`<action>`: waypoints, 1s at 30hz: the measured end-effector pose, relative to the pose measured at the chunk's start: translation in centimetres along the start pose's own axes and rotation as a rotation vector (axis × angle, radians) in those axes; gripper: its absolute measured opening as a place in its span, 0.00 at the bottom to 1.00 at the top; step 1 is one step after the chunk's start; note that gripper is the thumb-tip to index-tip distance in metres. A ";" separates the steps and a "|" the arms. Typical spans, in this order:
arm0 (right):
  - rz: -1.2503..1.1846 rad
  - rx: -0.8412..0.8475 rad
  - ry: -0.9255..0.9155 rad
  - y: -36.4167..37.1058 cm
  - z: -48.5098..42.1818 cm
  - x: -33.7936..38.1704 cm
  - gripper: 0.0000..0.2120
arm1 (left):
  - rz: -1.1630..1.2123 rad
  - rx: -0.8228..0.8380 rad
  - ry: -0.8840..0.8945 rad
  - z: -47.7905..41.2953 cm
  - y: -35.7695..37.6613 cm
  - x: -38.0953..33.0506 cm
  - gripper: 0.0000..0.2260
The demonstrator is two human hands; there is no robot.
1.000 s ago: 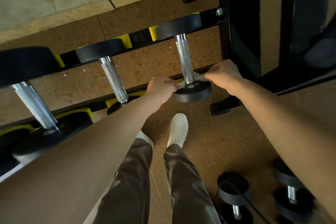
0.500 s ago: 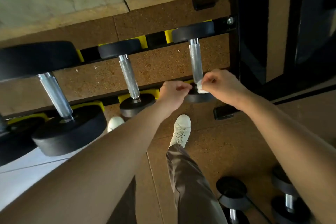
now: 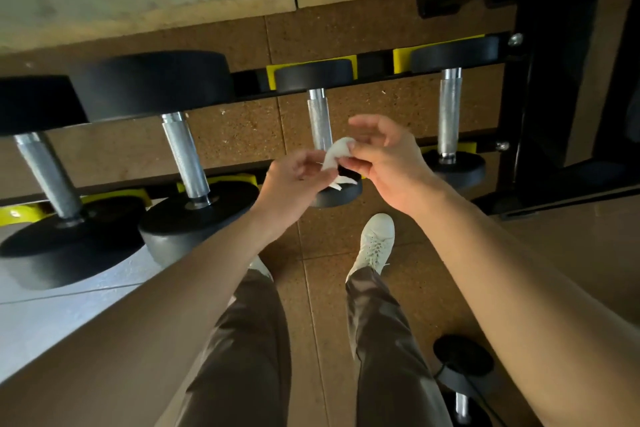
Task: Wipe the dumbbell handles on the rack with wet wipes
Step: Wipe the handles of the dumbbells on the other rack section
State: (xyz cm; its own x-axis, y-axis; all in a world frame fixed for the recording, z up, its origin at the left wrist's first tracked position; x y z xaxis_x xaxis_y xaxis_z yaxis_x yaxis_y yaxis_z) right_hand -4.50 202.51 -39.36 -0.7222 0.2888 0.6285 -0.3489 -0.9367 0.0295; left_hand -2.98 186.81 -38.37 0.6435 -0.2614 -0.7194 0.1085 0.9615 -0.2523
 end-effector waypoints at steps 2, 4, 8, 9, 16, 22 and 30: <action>-0.007 -0.029 0.003 0.9 -0.1 -0.5 0.11 | -0.006 -0.008 -0.047 -0.6 -1.3 0.9 0.06; -0.040 -0.077 0.020 1.3 -0.4 -1.2 0.09 | 0.032 -0.026 -0.105 -1.5 -2.5 1.6 0.05; 0.219 -0.121 -0.133 2.0 -1.0 -1.1 0.15 | 0.277 -0.110 -0.258 -3.8 -3.4 2.1 0.05; 0.324 -0.099 -0.191 2.5 -1.0 -0.8 0.17 | 0.357 -0.120 -0.309 -4.3 -3.2 2.1 0.05; 0.641 -0.147 -0.431 3.1 -1.7 1.3 0.08 | 0.541 -0.100 -0.421 -5.8 -1.1 2.0 0.07; 0.759 -0.468 -0.731 1.8 -3.4 3.5 0.04 | 0.316 -0.238 -0.316 -6.6 -2.2 3.0 0.06; 0.975 -0.311 -0.630 1.5 -2.4 -2.4 0.04 | 0.199 -0.231 -0.199 -5.0 -2.0 3.6 0.08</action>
State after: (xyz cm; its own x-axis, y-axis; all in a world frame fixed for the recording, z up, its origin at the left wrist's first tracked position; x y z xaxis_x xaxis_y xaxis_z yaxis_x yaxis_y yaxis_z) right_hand -4.78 200.87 -42.69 -0.3734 -0.7440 0.5540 -0.0098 -0.5941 -0.8044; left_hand -4.69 183.48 -43.69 0.7720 -0.0276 -0.6350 -0.1934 0.9415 -0.2760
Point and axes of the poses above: each hand's wrist, its own z-axis away from the middle knuckle, its own y-axis out of the palm, x = y × z, the point moved 10 cm from there along -z, towards the middle knuckle, and after that the axes turned 13 degrees about -x, right-handed, at the moved point
